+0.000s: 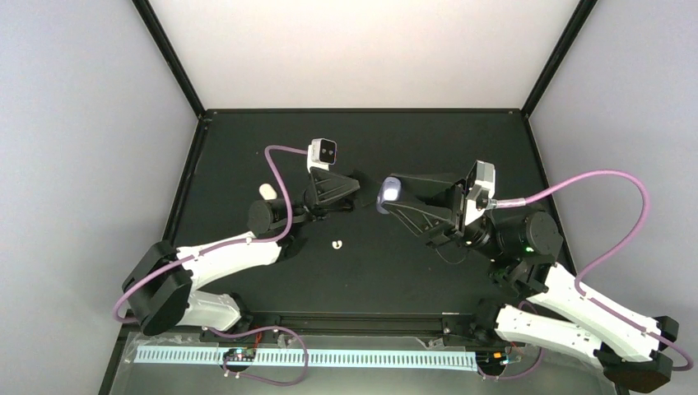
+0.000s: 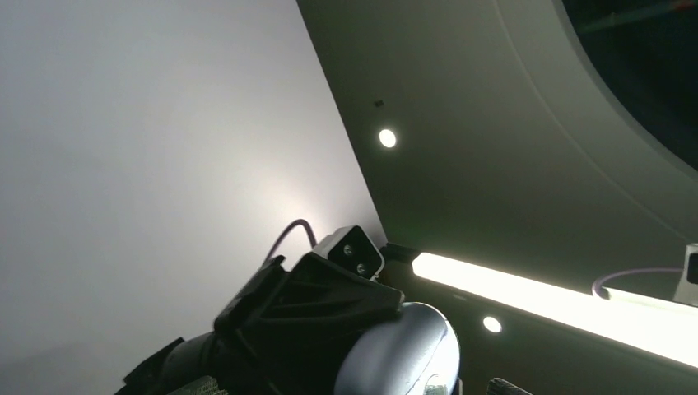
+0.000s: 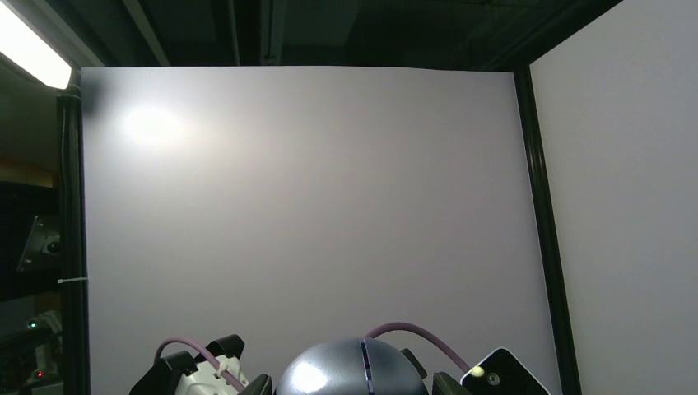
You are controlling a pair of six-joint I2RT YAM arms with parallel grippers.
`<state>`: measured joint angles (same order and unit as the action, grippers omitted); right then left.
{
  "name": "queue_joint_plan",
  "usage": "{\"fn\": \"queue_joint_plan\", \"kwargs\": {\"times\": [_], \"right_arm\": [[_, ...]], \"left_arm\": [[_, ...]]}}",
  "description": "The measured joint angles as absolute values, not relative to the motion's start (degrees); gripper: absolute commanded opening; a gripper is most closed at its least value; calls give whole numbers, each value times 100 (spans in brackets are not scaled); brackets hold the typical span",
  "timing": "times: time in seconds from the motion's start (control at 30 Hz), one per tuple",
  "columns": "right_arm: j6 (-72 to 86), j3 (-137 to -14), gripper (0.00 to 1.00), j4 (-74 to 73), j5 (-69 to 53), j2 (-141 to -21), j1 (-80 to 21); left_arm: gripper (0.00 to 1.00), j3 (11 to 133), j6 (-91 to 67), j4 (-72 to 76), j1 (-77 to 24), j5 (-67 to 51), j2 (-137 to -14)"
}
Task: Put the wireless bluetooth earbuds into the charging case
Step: Pick up the charging case at the center of the board.
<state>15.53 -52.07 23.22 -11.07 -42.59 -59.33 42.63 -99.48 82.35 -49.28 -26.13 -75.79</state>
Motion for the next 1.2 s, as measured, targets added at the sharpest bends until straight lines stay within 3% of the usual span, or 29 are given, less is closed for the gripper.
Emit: {"fn": "queue_joint_plan", "kwargs": {"times": [0.73,1.2], "right_arm": [[1597,-5078,28,2943,-1240,-4423,-5933],[1656,-4897,28,3245,-1236,-4506,-5933]], "left_arm": [[60,4759,-10289,8449,-5441,-2689,-7839],[50,4873,-10313,8449,-5492,-2620,-7839]]}}
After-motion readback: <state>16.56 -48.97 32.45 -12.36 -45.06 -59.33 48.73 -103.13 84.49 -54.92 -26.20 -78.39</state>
